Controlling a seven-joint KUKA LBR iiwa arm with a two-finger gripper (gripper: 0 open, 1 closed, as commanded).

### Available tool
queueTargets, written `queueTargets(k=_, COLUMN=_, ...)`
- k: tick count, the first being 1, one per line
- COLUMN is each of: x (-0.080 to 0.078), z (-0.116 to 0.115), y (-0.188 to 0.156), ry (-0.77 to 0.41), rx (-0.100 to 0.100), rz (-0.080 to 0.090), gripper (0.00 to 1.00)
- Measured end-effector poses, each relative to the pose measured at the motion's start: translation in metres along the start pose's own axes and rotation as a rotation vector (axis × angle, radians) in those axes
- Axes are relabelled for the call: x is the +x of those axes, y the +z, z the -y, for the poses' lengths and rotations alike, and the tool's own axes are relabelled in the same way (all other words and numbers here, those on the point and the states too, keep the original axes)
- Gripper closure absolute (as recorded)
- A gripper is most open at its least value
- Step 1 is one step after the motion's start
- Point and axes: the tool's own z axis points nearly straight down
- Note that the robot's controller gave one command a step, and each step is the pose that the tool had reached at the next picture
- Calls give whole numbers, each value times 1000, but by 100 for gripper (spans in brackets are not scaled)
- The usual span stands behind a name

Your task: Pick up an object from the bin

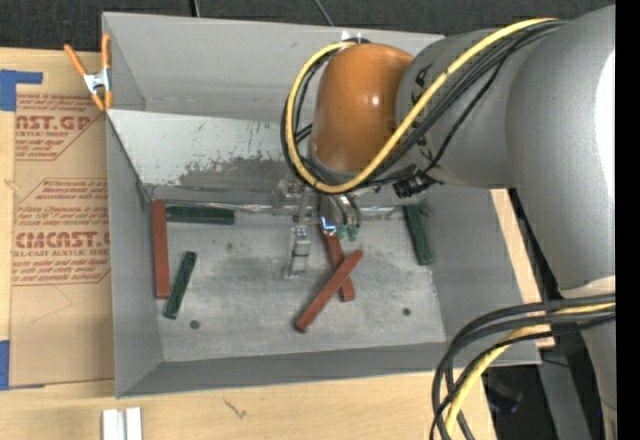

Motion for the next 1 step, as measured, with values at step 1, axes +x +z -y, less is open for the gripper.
queueTargets(k=1, x=6, z=6, y=0, ry=-68, rx=1, rz=1, gripper=0)
